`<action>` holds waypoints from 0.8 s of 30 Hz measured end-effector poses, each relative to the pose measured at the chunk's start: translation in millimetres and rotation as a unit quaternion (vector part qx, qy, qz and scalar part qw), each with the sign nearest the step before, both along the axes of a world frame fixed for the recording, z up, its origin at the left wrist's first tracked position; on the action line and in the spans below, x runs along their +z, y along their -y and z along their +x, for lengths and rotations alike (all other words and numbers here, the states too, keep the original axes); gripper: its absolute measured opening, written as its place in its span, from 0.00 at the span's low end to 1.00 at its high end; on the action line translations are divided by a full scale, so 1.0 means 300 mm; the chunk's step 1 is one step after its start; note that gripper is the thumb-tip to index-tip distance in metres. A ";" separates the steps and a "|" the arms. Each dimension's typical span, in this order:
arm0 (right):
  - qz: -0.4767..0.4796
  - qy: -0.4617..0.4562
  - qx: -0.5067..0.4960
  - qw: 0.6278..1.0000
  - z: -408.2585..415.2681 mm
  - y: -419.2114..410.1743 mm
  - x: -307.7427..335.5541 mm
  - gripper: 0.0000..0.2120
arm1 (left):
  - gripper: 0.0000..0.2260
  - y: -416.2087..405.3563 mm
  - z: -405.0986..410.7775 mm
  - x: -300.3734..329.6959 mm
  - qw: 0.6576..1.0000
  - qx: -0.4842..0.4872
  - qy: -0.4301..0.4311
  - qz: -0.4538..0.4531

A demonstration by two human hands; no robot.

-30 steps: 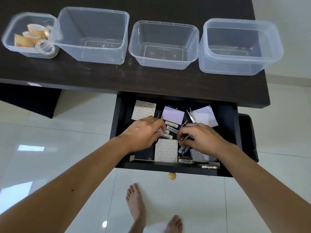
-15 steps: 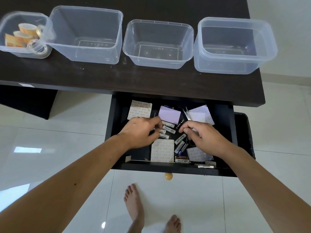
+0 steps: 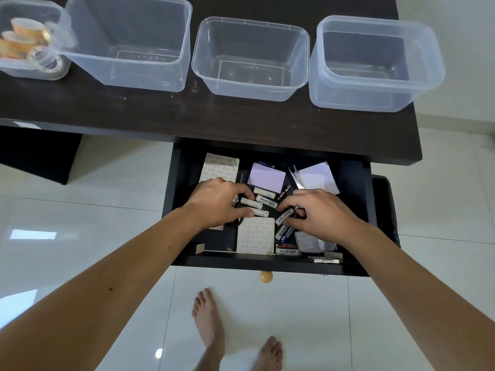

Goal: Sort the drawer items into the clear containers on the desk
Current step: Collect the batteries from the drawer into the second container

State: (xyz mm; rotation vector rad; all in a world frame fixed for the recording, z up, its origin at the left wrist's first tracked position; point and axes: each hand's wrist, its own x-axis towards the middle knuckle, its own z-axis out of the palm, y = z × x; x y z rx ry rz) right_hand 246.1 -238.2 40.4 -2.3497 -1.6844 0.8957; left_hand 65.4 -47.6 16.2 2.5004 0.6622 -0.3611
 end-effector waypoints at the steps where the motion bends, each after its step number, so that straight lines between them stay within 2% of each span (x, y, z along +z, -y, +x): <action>1: -0.010 0.008 0.010 1.000 -0.002 -0.004 -0.001 0.12 | 0.18 -0.001 0.001 -0.002 1.000 0.006 -0.003 -0.004; 9: -0.031 0.027 0.033 0.999 -0.007 -0.014 -0.007 0.08 | 0.16 -0.006 0.001 -0.014 0.999 0.036 0.018 -0.026; 15: 0.002 -0.039 -0.030 0.999 0.002 0.032 -0.001 0.08 | 0.15 0.003 -0.026 0.001 0.990 -0.041 0.131 -0.024; 20: 0.006 -0.066 -0.079 0.995 0.018 0.058 0.012 0.06 | 0.15 0.008 -0.028 0.002 0.985 -0.099 0.139 0.007; 23: 0.033 -0.107 -0.070 0.991 0.005 0.051 0.030 0.15 | 0.14 0.013 -0.019 0.006 0.987 -0.096 0.123 0.027; 24: 0.038 -0.115 -0.072 0.990 0.003 0.048 0.032 0.15 | 0.14 0.015 -0.018 0.007 0.989 -0.094 0.112 0.032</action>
